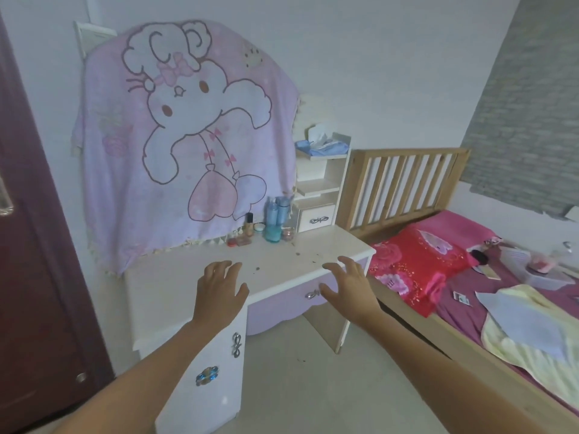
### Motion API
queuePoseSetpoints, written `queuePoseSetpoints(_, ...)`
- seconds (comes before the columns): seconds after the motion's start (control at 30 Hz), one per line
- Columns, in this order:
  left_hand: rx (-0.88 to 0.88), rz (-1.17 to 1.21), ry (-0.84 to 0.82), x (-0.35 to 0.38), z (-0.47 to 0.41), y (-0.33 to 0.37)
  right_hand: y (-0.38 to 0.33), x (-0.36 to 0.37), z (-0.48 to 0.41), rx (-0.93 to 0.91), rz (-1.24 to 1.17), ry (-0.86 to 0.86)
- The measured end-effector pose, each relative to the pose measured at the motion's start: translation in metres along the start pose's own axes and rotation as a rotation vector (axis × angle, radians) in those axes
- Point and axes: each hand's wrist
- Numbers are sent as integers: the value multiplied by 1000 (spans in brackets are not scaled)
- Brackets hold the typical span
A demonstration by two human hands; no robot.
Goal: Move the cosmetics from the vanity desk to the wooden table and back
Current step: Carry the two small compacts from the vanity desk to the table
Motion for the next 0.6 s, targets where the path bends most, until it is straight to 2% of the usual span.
queuePoseSetpoints(0.3,-203,-66,-78,64,-48,-30,44,85,-94,-7,-73,-190)
queuePoseSetpoints(0.6,-279,-86,-151,156,-145,-106,42,180,-204,-73,-1,-316)
Point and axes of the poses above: each hand's wrist, its own z-axis away from the middle knuckle, its own x-axis out of the palm, y = z × x, and after that the axes turned 8 degrees about y, right-handed
